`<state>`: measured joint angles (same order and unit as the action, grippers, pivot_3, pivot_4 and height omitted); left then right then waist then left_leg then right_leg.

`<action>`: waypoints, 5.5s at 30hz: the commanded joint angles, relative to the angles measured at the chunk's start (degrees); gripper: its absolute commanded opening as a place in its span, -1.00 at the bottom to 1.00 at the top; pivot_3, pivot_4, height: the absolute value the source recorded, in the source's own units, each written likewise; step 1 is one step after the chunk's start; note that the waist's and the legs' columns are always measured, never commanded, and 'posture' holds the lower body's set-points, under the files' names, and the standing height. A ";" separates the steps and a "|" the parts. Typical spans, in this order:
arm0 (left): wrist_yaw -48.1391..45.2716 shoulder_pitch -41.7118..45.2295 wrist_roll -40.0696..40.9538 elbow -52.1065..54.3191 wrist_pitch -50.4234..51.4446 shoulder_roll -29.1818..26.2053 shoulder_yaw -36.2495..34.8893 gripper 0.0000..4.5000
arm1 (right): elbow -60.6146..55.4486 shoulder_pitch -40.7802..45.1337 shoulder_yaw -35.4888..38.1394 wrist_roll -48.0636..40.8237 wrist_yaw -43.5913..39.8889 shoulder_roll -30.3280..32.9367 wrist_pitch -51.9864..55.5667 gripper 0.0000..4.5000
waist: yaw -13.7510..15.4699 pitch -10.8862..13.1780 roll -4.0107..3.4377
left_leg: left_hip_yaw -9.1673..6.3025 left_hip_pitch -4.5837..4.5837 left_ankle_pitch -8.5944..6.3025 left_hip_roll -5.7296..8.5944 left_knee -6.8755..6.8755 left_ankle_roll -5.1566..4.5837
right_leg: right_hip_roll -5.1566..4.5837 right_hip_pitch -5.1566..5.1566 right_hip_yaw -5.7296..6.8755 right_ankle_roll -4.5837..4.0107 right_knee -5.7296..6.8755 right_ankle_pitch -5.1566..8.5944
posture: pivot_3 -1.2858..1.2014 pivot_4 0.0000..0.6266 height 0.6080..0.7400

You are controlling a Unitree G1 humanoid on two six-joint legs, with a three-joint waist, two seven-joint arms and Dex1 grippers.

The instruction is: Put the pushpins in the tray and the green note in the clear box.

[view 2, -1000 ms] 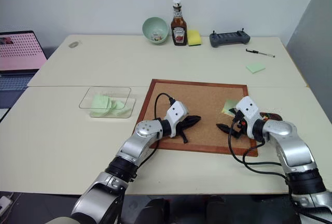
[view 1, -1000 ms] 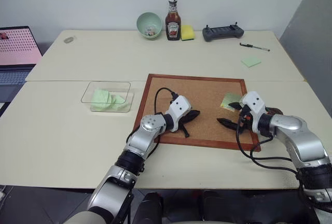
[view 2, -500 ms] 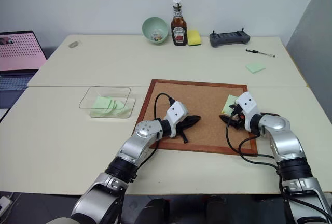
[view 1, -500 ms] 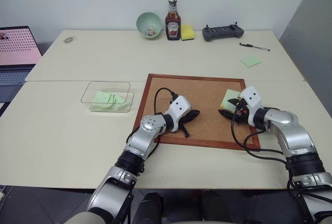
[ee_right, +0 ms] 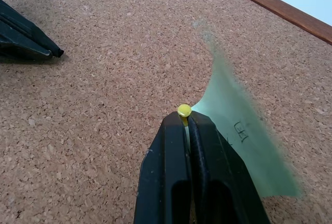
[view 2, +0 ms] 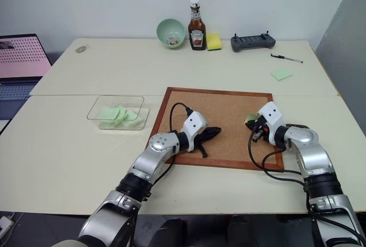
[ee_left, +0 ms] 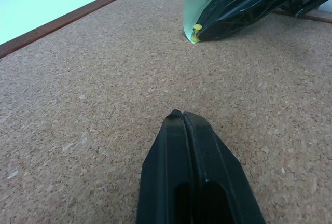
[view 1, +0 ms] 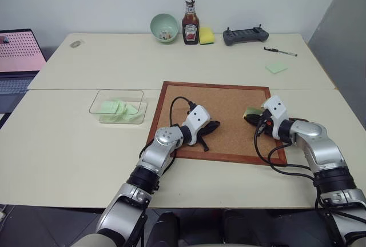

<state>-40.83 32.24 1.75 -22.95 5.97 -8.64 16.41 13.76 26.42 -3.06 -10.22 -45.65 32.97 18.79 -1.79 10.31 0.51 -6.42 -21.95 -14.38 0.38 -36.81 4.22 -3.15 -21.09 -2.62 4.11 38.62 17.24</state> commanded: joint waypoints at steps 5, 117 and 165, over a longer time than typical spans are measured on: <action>0.60 -1.41 -1.22 -1.90 1.54 -0.24 0.38 -1.00 | -3.64 0.98 1.96 -0.94 -0.47 0.45 -1.47 -0.99 | 0.00 0.00 0.00 | 0.00 0.00 0.00 0.00 0.00 0.00 | 0.00 0.00 0.00 0.00 0.00 0.00 | 0.03 -0.52 1.00; 0.73 8.46 19.52 -2.88 17.12 15.03 -15.59 -0.99 | -20.70 5.72 4.14 -8.44 3.39 -4.30 11.33 -1.00 | -0.06 0.15 0.22 | -0.06 -0.79 0.01 0.02 -0.05 0.01 | 0.00 -0.74 0.06 -0.04 0.05 -0.02 | 0.03 -0.52 1.00; 6.13 5.72 16.95 2.94 21.01 12.11 -12.50 -0.99 | -17.41 -18.80 11.61 4.71 -4.38 29.58 -2.83 -1.00 | -0.13 0.16 0.25 | 0.07 -0.72 0.01 0.04 -0.15 0.01 | -0.02 -0.71 -0.06 -0.02 0.22 -0.01 | 0.03 -0.52 1.00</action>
<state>-34.79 37.81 17.95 -22.59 26.99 3.11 4.01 -5.24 7.34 9.40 -8.02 -49.65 60.92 19.38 -1.92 10.47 0.76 -6.35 -22.67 -14.37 0.42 -36.97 4.23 -3.17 -21.80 -2.68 4.08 38.84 17.23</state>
